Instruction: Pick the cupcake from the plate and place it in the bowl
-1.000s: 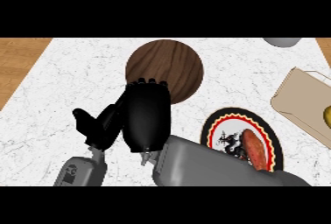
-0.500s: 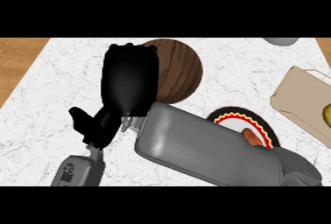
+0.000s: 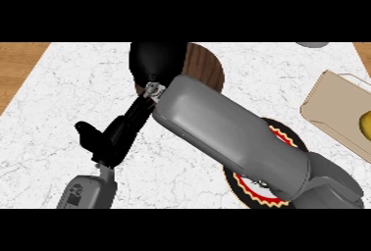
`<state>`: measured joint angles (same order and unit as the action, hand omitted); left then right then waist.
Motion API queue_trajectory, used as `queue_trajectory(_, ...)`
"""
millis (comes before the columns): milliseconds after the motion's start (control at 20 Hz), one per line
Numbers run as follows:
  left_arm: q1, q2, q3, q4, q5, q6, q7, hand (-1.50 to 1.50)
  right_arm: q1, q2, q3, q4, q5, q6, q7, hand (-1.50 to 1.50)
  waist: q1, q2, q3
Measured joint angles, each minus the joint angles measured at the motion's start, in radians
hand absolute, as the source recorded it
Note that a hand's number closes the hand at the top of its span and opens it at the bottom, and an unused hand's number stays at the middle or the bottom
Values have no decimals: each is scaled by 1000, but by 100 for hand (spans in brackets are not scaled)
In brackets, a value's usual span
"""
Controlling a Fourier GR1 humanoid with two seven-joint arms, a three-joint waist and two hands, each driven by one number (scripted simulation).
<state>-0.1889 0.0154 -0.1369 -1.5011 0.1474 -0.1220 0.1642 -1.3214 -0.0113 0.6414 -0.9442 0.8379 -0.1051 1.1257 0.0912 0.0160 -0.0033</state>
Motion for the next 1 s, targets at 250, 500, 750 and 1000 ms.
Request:
queue_trajectory(250, 3, 1, 3, -12, 6, -3, 1, 0, -17, 3, -12, 188, 0, -104, -68, 150, 0, 5, 0)
queue_trajectory(500, 4, 2, -3, -37, 7, -5, 15, 0, -32, 7, -36, 377, -5, -176, -125, 150, 5, 10, 1)
queue_trajectory(750, 1, -2, -18, -28, 2, -1, 6, 0, -11, 9, -99, 519, -64, -195, -137, -150, 13, 19, 1)
queue_trajectory(1000, -5, 1, -15, -44, 3, 1, 17, 0, 7, 9, -176, 596, -119, -291, -204, -150, 18, 23, 3)
